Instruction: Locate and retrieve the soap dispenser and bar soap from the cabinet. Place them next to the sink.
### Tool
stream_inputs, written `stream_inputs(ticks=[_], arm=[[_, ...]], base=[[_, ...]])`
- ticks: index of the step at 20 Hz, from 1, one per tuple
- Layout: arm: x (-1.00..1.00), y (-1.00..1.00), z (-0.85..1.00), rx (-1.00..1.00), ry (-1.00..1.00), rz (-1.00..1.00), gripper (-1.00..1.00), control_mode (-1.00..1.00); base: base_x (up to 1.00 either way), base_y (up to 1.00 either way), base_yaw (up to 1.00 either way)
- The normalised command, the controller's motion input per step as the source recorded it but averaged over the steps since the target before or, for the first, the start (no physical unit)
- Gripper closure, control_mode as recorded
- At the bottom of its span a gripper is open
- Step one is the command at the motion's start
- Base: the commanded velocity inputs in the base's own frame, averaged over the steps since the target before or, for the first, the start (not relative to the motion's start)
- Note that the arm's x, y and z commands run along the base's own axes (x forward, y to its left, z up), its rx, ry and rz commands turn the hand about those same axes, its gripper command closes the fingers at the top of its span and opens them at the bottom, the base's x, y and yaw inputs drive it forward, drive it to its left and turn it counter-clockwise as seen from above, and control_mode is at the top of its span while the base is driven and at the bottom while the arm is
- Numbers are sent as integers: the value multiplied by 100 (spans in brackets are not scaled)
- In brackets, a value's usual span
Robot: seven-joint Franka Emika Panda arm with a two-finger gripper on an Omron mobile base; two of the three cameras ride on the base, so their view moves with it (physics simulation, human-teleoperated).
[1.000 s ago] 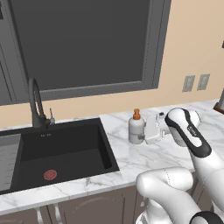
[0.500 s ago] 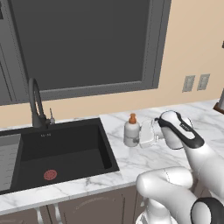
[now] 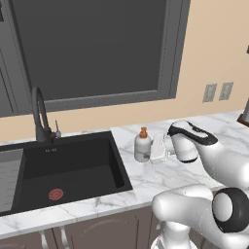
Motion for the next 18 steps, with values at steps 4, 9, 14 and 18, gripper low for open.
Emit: stream_inputs(ticks=[4,9,14,18], arm=[[34,0,-26,0,-3,1,100,-100],[40,0,-28,0,0,0,100,-100],[38,3,-29,0,0,0,100,-100],[33,1,-29,0,0,0,100,-100]], base=[[0,0,0],[0,0,0],[0,0,0],[0,0,0]])
